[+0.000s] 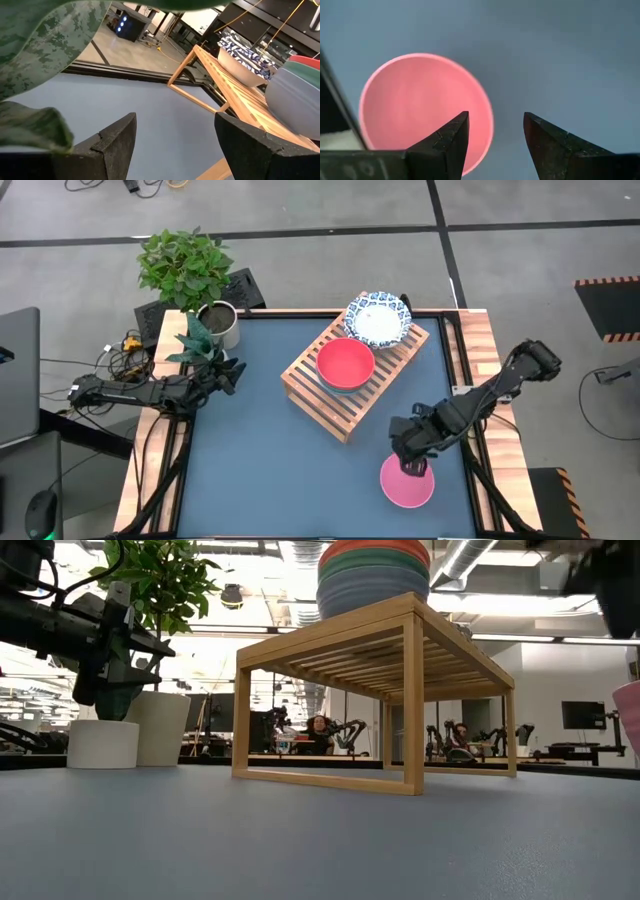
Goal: Place and stack bowls onto a shelf
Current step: Stack the pink bowl on top of the orange bowl
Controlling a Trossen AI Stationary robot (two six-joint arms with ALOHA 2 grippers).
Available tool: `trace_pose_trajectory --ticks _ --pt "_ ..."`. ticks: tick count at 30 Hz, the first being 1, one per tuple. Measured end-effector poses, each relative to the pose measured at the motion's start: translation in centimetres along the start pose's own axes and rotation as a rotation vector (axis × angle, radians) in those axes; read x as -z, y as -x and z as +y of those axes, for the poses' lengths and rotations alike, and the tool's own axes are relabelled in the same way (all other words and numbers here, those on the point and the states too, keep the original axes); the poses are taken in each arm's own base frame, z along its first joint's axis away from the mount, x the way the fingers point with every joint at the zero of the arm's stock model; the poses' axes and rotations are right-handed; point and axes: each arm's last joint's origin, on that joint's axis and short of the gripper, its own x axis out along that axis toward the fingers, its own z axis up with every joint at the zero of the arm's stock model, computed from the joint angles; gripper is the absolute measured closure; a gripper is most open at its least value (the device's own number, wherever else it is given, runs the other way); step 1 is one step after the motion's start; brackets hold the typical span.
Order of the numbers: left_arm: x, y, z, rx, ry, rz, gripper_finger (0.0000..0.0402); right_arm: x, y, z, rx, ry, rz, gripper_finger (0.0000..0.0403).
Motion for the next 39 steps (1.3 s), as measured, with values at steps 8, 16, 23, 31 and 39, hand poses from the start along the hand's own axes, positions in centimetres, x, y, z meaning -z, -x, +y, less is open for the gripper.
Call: trace_pose_trajectory --ticks 8,16,23,31,39 --pt "0.0 0.0 0.0 0.000 0.006 0.000 0.0148 1.2 -3.4 -1.5 -0.063 -0.050 -0.001 0.0191" --pt "0.0 0.0 0.0 0.000 0.007 0.000 0.0148 2.0 -5.7 -2.2 -0.045 -0.053 0.061 0.0191" --pt "0.0 0.0 0.0 -0.001 0.008 0.000 0.0148 2.8 -7.3 -2.8 -0.043 -0.082 0.097 0.0191" --pt "0.0 0.0 0.0 -0.004 0.006 -0.003 0.0148 3.0 -7.7 -3.0 -0.044 -0.117 0.098 0.0262" --pt "0.0 0.0 0.0 -0.006 0.003 -0.004 0.0148 2.9 -7.4 -2.8 -0.060 -0.113 0.114 0.0374"
